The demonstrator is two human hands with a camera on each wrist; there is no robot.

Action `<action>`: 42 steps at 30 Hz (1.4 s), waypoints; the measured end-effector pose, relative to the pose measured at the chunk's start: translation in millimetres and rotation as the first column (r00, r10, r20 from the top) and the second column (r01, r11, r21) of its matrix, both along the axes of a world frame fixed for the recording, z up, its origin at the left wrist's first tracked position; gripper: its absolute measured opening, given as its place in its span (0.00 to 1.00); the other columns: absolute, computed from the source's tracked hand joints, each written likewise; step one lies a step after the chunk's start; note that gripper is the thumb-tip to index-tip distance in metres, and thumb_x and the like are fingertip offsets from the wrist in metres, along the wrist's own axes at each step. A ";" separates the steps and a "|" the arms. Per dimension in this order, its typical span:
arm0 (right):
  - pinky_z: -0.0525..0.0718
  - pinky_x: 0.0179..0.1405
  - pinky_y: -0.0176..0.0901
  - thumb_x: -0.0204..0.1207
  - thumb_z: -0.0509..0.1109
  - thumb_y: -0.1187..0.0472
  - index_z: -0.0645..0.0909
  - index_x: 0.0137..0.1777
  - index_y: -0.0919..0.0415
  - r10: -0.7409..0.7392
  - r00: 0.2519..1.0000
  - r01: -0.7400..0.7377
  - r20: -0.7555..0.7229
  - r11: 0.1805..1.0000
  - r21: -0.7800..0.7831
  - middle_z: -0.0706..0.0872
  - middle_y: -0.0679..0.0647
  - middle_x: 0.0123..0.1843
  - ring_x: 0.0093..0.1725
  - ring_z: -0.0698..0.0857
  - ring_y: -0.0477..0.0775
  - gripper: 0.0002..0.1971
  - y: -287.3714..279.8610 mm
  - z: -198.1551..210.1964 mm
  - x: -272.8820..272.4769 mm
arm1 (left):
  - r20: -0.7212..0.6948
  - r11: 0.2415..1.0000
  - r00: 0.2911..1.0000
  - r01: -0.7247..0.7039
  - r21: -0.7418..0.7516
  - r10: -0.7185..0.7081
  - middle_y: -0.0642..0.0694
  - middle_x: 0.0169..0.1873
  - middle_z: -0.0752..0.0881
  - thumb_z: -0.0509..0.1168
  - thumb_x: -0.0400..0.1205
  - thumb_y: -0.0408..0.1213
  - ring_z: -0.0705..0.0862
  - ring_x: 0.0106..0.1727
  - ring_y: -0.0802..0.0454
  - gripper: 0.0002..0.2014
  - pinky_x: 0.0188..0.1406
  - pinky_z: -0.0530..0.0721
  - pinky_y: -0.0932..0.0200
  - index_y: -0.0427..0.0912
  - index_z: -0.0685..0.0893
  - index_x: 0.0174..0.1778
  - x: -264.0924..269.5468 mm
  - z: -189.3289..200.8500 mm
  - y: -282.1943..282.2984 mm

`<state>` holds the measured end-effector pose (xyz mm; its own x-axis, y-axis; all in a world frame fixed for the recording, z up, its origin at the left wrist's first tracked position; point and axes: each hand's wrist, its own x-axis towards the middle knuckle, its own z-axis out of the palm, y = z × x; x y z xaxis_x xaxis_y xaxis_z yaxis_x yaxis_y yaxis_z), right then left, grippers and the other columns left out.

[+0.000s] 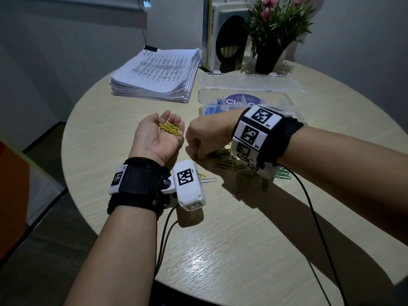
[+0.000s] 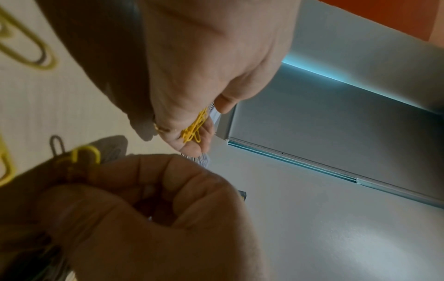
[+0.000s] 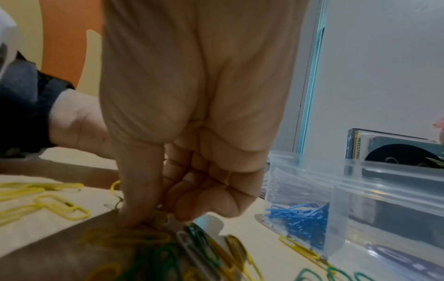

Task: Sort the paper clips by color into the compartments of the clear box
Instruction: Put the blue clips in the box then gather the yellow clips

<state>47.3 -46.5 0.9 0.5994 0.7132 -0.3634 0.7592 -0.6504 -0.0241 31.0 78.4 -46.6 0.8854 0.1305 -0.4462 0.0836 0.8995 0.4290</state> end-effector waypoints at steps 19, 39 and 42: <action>0.68 0.26 0.27 0.78 0.69 0.57 0.87 0.52 0.61 -0.009 0.997 0.004 0.072 0.998 0.070 0.83 0.52 0.43 0.41 0.78 0.50 0.10 -4.9 -3.2 -7.5 | -0.005 0.999 1.000 0.030 0.017 -0.030 0.43 0.37 0.79 0.50 0.87 0.40 0.80 0.37 0.51 0.16 0.42 0.79 0.56 0.36 0.79 0.44 -0.8 -0.1 -2.1; 0.85 0.48 0.42 0.70 0.78 0.63 0.88 0.53 0.56 -0.117 0.990 0.127 -0.085 0.985 0.120 0.90 0.49 0.45 0.43 0.86 0.48 0.12 -15.6 19.9 -6.4 | 0.018 0.996 0.998 0.053 -0.075 -0.052 0.40 0.39 0.79 0.49 0.88 0.40 0.79 0.41 0.48 0.18 0.45 0.79 0.54 0.33 0.80 0.44 -4.7 6.2 -7.5; 0.80 0.42 0.38 0.66 0.81 0.55 0.84 0.57 0.53 -0.106 0.989 0.106 -0.101 0.994 -0.001 0.83 0.44 0.45 0.46 0.81 0.47 0.19 -15.9 15.5 -13.0 | 0.019 0.997 0.998 0.055 -0.060 -0.054 0.40 0.39 0.79 0.49 0.88 0.40 0.79 0.40 0.48 0.18 0.49 0.79 0.54 0.34 0.80 0.44 -4.8 5.5 -6.7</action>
